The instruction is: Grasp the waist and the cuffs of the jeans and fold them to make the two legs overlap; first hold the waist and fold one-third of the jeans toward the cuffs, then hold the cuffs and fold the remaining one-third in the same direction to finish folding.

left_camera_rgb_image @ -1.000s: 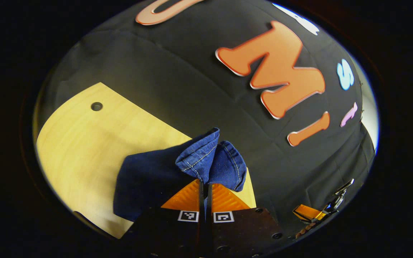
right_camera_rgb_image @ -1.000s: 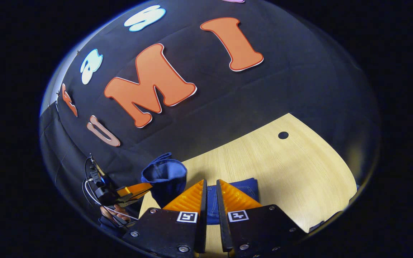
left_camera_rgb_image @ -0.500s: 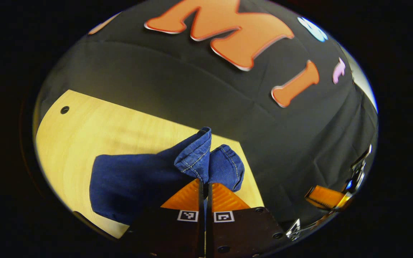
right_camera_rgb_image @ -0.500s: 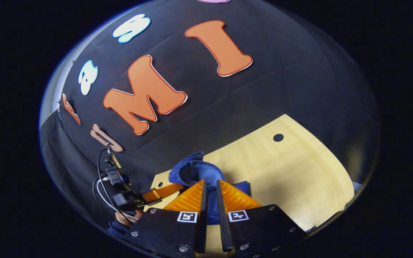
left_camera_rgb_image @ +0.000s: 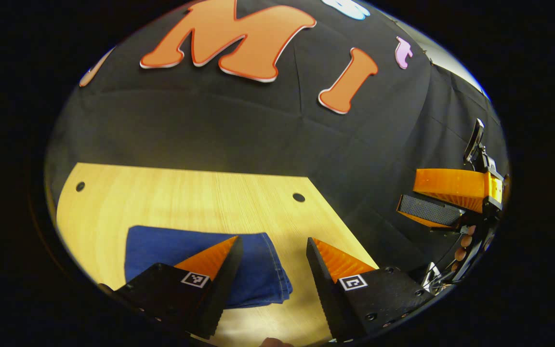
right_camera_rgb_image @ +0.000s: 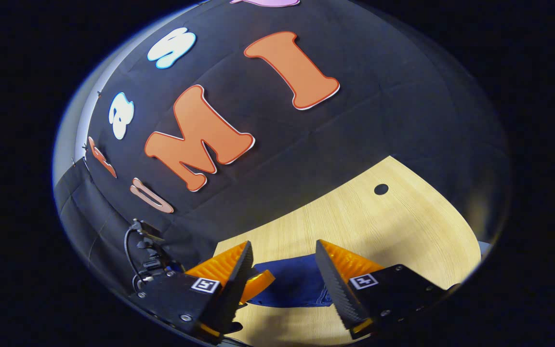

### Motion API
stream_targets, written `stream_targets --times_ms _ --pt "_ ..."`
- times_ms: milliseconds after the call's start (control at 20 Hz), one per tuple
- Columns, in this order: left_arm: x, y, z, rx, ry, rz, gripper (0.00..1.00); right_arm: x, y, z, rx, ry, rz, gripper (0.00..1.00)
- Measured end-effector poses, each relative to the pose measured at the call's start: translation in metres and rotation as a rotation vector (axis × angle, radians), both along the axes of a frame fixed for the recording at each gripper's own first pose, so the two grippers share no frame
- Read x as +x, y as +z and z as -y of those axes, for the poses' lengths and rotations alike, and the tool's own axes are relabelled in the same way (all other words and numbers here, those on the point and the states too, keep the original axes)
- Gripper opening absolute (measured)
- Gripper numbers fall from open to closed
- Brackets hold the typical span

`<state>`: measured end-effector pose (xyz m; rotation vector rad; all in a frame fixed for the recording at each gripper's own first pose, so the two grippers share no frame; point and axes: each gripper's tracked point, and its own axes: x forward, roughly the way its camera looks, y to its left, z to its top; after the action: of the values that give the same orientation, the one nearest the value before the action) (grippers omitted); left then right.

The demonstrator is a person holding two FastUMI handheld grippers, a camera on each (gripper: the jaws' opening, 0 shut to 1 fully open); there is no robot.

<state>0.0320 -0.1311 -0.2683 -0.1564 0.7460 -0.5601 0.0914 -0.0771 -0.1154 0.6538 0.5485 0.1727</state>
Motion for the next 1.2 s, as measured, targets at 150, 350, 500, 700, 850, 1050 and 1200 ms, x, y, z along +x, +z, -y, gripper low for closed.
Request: stream_targets --times_ms 150,350,500,700,850,1050,1200 --pt "0.009 0.034 -0.027 0.032 0.071 0.154 0.90 0.001 0.003 0.003 -0.035 -0.023 0.040 0.95" --pt "0.014 0.082 -0.063 0.142 0.154 0.375 0.97 -0.001 0.015 0.005 -0.131 -0.024 0.128 0.96" --pt "0.001 0.114 -0.080 0.186 0.213 0.508 0.97 -0.003 0.027 0.004 -0.214 -0.022 0.216 0.96" --pt "-0.020 0.144 -0.091 0.221 0.288 0.610 0.94 -0.017 0.042 -0.005 -0.372 0.018 0.342 0.96" --pt "-0.033 0.156 -0.101 0.239 0.318 0.688 0.97 -0.034 0.051 -0.022 -0.460 0.038 0.427 0.96" --pt "-0.060 0.168 -0.134 0.252 0.359 0.714 0.98 -0.056 0.056 -0.051 -0.483 0.040 0.439 0.96" --pt "-0.072 0.186 -0.169 0.236 0.392 0.739 1.00 -0.073 0.064 -0.067 -0.464 0.012 0.430 0.96"
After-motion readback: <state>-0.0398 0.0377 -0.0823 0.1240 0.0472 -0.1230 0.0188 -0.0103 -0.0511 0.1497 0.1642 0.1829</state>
